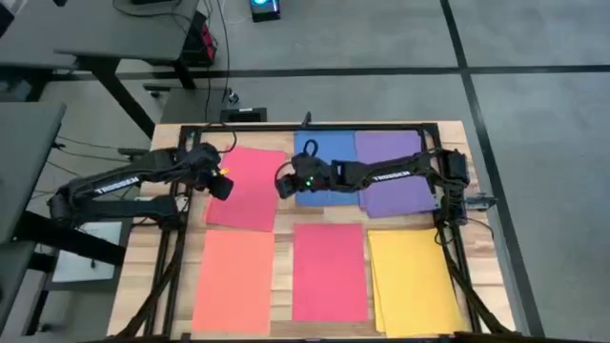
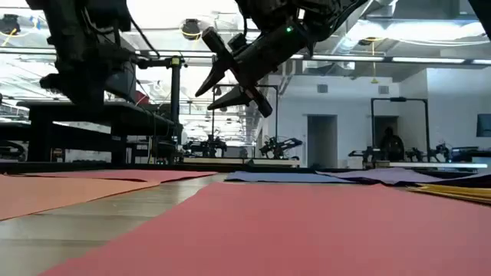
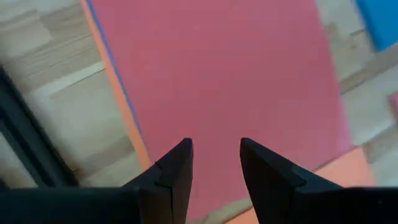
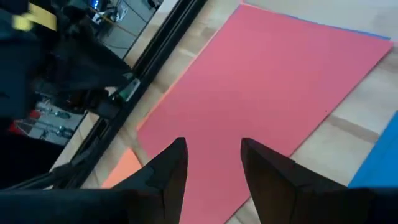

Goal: Organize paper
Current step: Stack the pink paper on the bottom center pink papers

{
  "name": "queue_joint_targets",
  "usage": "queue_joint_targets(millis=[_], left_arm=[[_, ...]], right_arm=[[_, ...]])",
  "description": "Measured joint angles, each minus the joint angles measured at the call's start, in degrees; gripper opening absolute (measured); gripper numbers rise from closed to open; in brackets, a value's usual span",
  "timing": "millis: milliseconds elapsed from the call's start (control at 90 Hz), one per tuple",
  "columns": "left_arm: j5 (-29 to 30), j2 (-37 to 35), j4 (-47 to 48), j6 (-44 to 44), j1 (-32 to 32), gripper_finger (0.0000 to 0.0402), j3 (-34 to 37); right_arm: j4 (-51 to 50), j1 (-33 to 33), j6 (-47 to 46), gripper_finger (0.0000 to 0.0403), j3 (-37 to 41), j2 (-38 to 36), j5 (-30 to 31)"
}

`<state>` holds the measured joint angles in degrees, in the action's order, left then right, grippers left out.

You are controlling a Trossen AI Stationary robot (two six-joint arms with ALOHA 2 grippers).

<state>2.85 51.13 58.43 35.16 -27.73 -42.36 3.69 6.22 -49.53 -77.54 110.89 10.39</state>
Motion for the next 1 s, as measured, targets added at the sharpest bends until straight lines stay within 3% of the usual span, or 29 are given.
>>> queue_joint_targets(millis=[333,467,622,722,1000], left_arm=[[-3.14,15.63,-7.18,-17.03,-7.89,0.0118,0.29],[-4.31,21.21,-9.68,-24.37,-8.77,0.0118,0.29],[-9.42,26.44,-12.54,-30.16,-8.48,0.0118,0.27],[-10.29,28.74,-13.24,-32.03,-8.06,0.0118,0.27],[-10.33,29.46,-14.67,-36.81,-8.0,0.0118,0.24]], right_arm=[[-0.9,1.46,-0.52,0.0145,0.0,0.0,-1.79],[-2.09,2.2,-5.41,0.0156,-0.13,1.44,-2.03],[-3.44,2.11,-12.83,0.0162,-2.0,7.41,-6.87],[-5.73,1.5,-16.72,0.0159,-5.98,12.22,-10.51],[-16.69,1.4,-18.15,0.0153,-16.31,18.77,-10.56]])
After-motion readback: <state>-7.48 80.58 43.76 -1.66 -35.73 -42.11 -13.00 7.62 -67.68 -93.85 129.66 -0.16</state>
